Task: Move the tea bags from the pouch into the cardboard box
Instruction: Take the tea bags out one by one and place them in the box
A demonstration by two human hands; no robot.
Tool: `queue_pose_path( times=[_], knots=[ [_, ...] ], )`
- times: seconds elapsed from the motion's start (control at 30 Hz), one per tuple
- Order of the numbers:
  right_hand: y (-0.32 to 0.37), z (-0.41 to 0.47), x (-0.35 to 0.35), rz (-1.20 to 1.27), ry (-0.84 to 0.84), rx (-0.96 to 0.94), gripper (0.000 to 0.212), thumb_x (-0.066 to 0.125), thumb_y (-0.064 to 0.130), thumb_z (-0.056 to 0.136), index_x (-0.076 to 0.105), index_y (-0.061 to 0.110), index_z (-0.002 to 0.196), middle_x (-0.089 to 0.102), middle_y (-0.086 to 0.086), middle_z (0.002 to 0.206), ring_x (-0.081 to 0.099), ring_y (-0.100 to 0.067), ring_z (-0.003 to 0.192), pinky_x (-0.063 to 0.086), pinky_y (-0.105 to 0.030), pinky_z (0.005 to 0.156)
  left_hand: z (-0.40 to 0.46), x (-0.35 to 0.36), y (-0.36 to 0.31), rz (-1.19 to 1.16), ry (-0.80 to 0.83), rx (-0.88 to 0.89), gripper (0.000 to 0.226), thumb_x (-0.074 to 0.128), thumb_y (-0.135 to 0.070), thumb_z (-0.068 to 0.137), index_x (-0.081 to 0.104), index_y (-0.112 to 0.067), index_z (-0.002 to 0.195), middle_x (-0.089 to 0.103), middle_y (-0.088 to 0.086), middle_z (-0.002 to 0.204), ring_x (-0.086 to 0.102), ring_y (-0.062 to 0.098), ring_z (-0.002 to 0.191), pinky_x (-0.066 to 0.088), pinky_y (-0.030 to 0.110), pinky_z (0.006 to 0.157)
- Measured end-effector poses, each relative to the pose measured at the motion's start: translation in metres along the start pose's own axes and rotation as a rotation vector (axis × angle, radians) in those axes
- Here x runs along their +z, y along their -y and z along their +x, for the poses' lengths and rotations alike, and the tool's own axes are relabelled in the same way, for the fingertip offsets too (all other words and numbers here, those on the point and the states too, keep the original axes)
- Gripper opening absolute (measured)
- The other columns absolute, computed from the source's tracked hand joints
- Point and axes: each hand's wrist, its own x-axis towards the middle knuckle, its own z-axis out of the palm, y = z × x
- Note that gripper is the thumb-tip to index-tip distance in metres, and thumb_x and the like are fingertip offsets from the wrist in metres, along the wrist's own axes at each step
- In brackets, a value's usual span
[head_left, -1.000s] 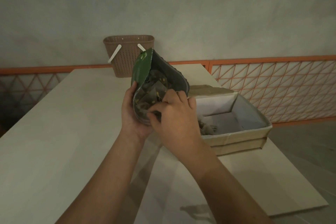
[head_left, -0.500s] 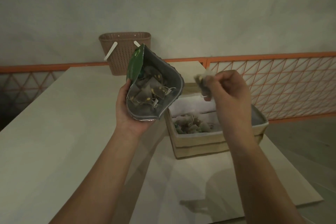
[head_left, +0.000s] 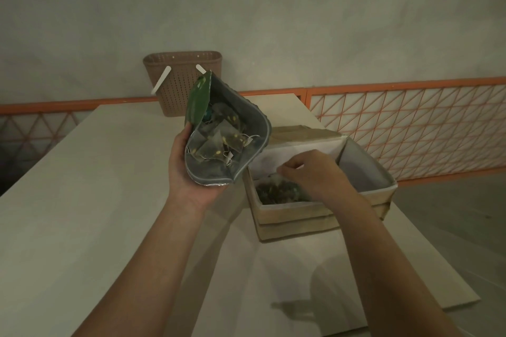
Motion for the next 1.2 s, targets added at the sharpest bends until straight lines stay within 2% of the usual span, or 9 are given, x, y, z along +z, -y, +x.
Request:
queue_pose_path(
  times=[0.17, 0.37, 0.47, 0.63, 0.73, 0.83, 0.97, 1.07, 1.2],
  knots=[
    [0.0, 0.001, 0.0, -0.135, 0.155, 0.027, 0.028, 0.057, 0.043, 0.094, 0.068, 0.019, 0.085, 0.066, 0.001, 0.083, 0.059, -0.013, 0.076, 0.047, -0.03, 0.071, -0.001, 0.002, 0.0, -0.005, -0.031, 0.001, 0.048, 0.045, -0.051, 0.101, 0.078, -0.016, 0.108, 0.072, 0.008, 0.119, 0.072, 0.03, 0.1, 0.06, 0.043, 0.087],
    [0.04, -0.022, -0.015, 0.357, -0.389, -0.279, 0.011, 0.062, 0.017, 0.091, 0.061, 0.028, 0.089, 0.053, 0.008, 0.105, 0.057, 0.001, 0.087, 0.044, -0.007, 0.073, -0.003, 0.005, -0.001, -0.038, -0.041, -0.015, 0.048, 0.046, -0.051, 0.1, 0.078, -0.016, 0.11, 0.071, 0.01, 0.12, 0.072, 0.032, 0.099, 0.062, 0.044, 0.082],
    [0.061, -0.029, -0.012, 0.503, -0.377, -0.365, 0.022, 0.067, 0.009, 0.084, 0.063, 0.03, 0.079, 0.048, 0.008, 0.11, 0.054, -0.003, 0.1, 0.046, -0.015, 0.087, -0.002, 0.006, -0.001, -0.032, -0.054, -0.036, 0.053, 0.047, -0.053, 0.099, 0.065, -0.018, 0.135, 0.065, 0.012, 0.133, 0.067, 0.033, 0.108, 0.059, 0.047, 0.09],
    [0.076, -0.02, 0.011, 0.115, -0.392, -0.323, 0.021, 0.072, 0.031, 0.085, 0.071, 0.031, 0.106, 0.042, -0.001, 0.134, 0.047, -0.019, 0.123, 0.051, -0.033, 0.093, -0.004, 0.006, -0.001, -0.036, -0.05, -0.07, 0.058, 0.047, -0.053, 0.098, 0.054, -0.02, 0.145, 0.067, 0.011, 0.124, 0.069, 0.03, 0.102, 0.06, 0.041, 0.085],
    [0.085, -0.017, 0.021, -0.161, -0.461, -0.271, 0.034, 0.066, 0.045, 0.087, 0.067, 0.032, 0.118, 0.039, -0.001, 0.138, 0.043, -0.022, 0.122, 0.051, -0.038, 0.095, -0.003, 0.002, -0.001, -0.016, -0.056, -0.077, 0.062, 0.049, -0.054, 0.097, 0.046, -0.023, 0.151, 0.057, 0.009, 0.143, 0.06, 0.029, 0.121, 0.054, 0.04, 0.095],
    [0.09, -0.015, 0.028, -0.322, -0.53, -0.224, 0.038, 0.064, 0.053, 0.084, 0.068, 0.031, 0.116, 0.037, -0.001, 0.136, 0.041, -0.024, 0.119, 0.048, -0.039, 0.094, -0.002, 0.003, 0.001, -0.016, -0.064, -0.062, 0.063, 0.051, -0.053, 0.096, 0.047, -0.023, 0.151, 0.042, 0.006, 0.158, 0.045, 0.028, 0.138, 0.044, 0.039, 0.103],
    [0.087, -0.011, 0.037, -0.407, -0.61, -0.227, 0.03, 0.066, 0.05, 0.084, 0.072, 0.03, 0.105, 0.042, -0.001, 0.128, 0.042, -0.024, 0.114, 0.045, -0.037, 0.088, 0.001, -0.001, 0.002, -0.046, -0.074, -0.049, 0.062, 0.052, -0.053, 0.095, 0.052, -0.022, 0.148, 0.047, 0.008, 0.155, 0.041, 0.028, 0.145, 0.043, 0.041, 0.105],
    [0.08, -0.009, 0.037, -0.318, -0.658, -0.274, 0.023, 0.068, 0.044, 0.082, 0.074, 0.026, 0.096, 0.05, -0.002, 0.121, 0.048, -0.024, 0.109, 0.049, -0.039, 0.084, 0.003, -0.004, 0.002, -0.022, -0.066, -0.05, 0.06, 0.053, -0.053, 0.094, 0.055, -0.022, 0.146, 0.05, 0.008, 0.153, 0.048, 0.029, 0.14, 0.047, 0.042, 0.103],
    [0.071, -0.014, 0.022, -0.013, -0.695, -0.39, 0.016, 0.072, 0.031, 0.078, 0.07, 0.02, 0.089, 0.057, -0.003, 0.117, 0.052, -0.021, 0.106, 0.05, -0.031, 0.076, 0.003, -0.002, 0.002, -0.054, -0.017, -0.021, 0.049, 0.05, -0.051, 0.096, 0.072, -0.016, 0.121, 0.068, 0.011, 0.127, 0.069, 0.031, 0.105, 0.061, 0.041, 0.084]
  ],
)
